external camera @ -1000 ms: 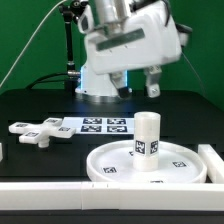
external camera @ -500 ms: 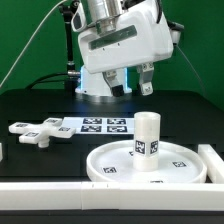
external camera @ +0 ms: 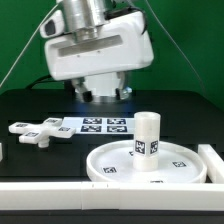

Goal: Assemble round table

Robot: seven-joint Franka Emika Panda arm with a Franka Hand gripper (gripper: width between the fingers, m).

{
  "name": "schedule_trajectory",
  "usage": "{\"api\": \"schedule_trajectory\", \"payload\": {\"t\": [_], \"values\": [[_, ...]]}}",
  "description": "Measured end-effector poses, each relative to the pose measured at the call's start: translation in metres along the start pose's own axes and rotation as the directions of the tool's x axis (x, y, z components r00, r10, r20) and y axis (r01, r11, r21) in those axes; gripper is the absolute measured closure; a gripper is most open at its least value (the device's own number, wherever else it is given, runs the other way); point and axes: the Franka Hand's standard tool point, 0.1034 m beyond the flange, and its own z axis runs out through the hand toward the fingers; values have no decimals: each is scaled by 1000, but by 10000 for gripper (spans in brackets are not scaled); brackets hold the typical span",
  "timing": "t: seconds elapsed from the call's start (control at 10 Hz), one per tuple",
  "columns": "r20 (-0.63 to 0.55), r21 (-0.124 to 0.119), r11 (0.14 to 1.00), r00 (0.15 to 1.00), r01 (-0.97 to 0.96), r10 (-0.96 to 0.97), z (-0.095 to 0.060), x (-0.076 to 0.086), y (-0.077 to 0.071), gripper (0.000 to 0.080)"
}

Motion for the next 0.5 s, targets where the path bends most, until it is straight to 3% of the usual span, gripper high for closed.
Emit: {"api": "schedule_trajectory", "payload": {"t": [0.4, 0.5], "values": [[-3, -3, 1000, 1000, 6, -6, 0, 1, 4, 150], [-5, -28, 992, 993, 121, -121, 0, 1, 7, 150]]}}
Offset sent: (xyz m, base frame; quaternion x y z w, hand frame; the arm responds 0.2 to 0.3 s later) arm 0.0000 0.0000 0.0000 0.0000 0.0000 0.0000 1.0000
